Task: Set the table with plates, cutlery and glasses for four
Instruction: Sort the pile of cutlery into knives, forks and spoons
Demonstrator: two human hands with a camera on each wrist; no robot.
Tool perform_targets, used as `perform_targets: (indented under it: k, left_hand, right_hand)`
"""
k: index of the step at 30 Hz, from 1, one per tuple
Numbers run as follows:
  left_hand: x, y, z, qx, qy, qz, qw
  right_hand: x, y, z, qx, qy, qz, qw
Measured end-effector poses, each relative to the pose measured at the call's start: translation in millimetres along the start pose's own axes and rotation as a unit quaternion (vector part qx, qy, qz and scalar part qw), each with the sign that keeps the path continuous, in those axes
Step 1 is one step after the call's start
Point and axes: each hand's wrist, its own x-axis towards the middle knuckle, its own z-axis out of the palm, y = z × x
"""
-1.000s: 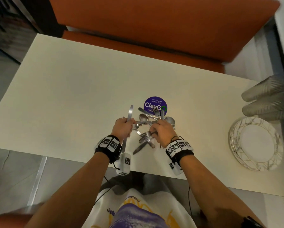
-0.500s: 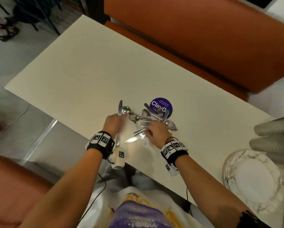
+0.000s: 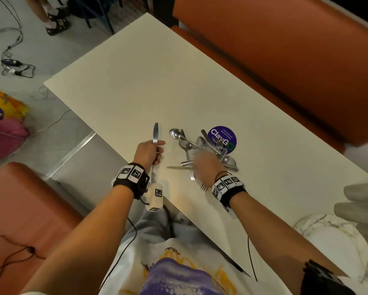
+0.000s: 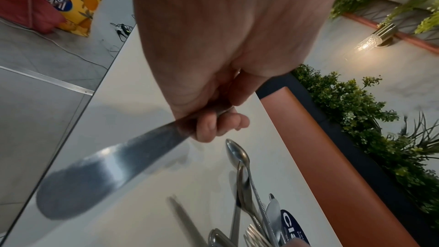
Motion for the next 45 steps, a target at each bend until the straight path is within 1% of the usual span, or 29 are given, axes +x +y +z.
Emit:
perform_targets:
  k: [3, 5, 9, 11, 13, 16, 18, 22, 26, 27, 29, 31, 32, 33, 35, 38, 39, 42, 45]
  left_hand:
    - [-1, 5, -3, 0.002, 0.007, 0.010, 1.000]
    - [-2, 10, -5, 0.003, 0.008, 0.016, 1.000]
    - [-5, 22, -1, 0.000, 0.001, 0.030, 1.000]
    - [-5, 27, 5, -0.005, -0.019, 0.038, 0.999]
    - [-8, 32, 15, -0.006, -0.050, 0.051, 0.997]
    - [-15, 37, 36, -0.003, -0.096, 0.071, 0.993]
    - [-20, 39, 49, 0.003, -0.124, 0.073, 0.990]
    - [-26, 38, 70, 0.053, -0.169, 0.077, 0.981]
    - [-31, 31, 82, 0.057, -0.168, 0.086, 0.980]
    - [-31, 30, 84, 0.060, -0.164, 0.089, 0.981]
    - [-32, 30, 84, 0.064, -0.162, 0.085, 0.981]
    - [-32, 32, 84, 0.052, -0.170, 0.074, 0.981]
    - [-32, 33, 84, 0.045, -0.175, 0.069, 0.981]
    - [-31, 34, 83, 0.039, -0.180, 0.063, 0.981]
    - [-30, 34, 82, 0.036, -0.192, 0.057, 0.979]
    - [-31, 37, 80, 0.036, -0.206, 0.064, 0.976]
    - [-31, 38, 81, 0.039, -0.203, 0.067, 0.976]
    - [-30, 41, 81, 0.040, -0.192, 0.069, 0.978]
    - [-29, 40, 80, 0.036, -0.195, 0.060, 0.978]
  right_hand:
    - [3, 1, -6, 0.038, 0.018, 0.016, 0.999]
    - [5, 3, -12, 0.089, 0.057, 0.035, 0.994]
    - [8, 6, -31, 0.208, 0.151, 0.090, 0.962]
    - [10, 7, -45, 0.270, 0.209, 0.111, 0.933]
    - [13, 5, -59, 0.336, 0.259, 0.140, 0.895]
    - [17, 1, -76, 0.431, 0.280, 0.196, 0.835]
    - [18, -2, -81, 0.463, 0.270, 0.227, 0.813]
    - [17, -7, -77, 0.479, 0.257, 0.246, 0.803]
    - [12, -6, -74, 0.446, 0.263, 0.229, 0.825]
    - [12, -4, -77, 0.446, 0.266, 0.232, 0.823]
    - [16, 3, -85, 0.461, 0.273, 0.261, 0.803]
    - [20, 11, -93, 0.483, 0.288, 0.297, 0.772]
    - [23, 15, -97, 0.492, 0.301, 0.305, 0.758]
    - [25, 18, -101, 0.494, 0.315, 0.303, 0.752]
    - [28, 23, -107, 0.493, 0.325, 0.290, 0.753]
    - [31, 21, -108, 0.492, 0.315, 0.282, 0.761]
    - [31, 19, -108, 0.491, 0.313, 0.281, 0.763]
    - [32, 11, -103, 0.512, 0.310, 0.267, 0.755]
    - [33, 13, -102, 0.501, 0.302, 0.265, 0.767]
